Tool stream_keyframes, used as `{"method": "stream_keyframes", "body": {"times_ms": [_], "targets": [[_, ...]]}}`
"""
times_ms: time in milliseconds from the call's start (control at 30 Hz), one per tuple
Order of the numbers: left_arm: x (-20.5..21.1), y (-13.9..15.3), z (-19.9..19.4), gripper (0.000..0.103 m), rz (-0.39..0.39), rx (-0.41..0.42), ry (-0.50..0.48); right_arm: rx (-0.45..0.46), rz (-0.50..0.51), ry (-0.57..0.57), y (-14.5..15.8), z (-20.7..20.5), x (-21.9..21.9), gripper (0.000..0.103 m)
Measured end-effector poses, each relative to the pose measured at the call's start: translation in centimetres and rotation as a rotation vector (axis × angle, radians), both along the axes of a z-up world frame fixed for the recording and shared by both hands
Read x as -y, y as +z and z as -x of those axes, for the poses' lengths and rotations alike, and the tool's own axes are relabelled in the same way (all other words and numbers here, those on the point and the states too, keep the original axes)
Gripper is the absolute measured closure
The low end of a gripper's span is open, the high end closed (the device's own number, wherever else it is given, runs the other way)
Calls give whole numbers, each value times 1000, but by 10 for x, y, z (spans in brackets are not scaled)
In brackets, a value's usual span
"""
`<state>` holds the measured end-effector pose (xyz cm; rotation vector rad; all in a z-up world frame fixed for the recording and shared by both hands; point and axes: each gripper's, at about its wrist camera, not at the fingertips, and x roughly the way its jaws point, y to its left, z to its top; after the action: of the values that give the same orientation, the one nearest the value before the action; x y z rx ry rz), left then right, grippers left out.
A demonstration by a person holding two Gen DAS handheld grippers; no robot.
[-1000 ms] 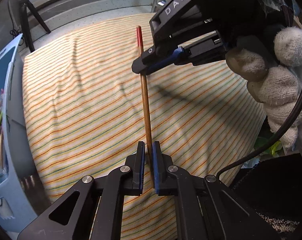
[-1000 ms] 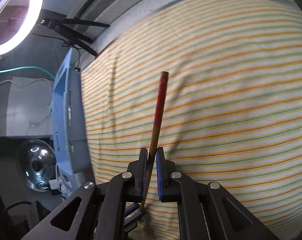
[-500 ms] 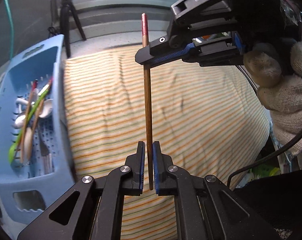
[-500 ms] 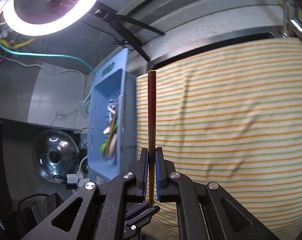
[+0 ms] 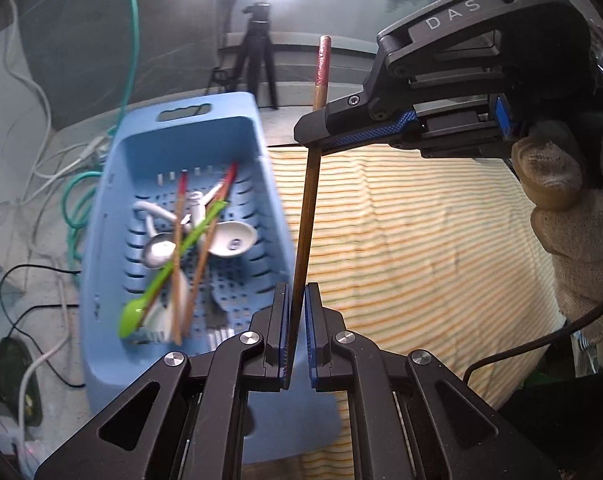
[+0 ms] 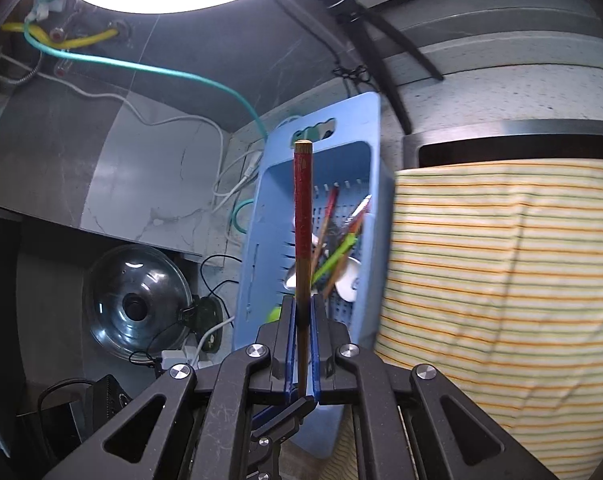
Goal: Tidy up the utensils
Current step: 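Carry the chopstick over the basket and open both grippers to drop it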
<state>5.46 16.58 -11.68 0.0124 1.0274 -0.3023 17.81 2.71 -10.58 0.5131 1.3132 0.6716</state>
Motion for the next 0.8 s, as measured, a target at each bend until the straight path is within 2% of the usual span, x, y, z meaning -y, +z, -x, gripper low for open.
{"method": "stream_keyframes", "body": {"times_ms": [400, 800], "targets": [[-43, -26, -21, 97, 13, -52, 91, 1, 72, 77, -22, -21, -63, 97], [-53, -18, -25, 97, 25, -41, 128, 41, 151, 145, -30, -21, -87, 88]]}}
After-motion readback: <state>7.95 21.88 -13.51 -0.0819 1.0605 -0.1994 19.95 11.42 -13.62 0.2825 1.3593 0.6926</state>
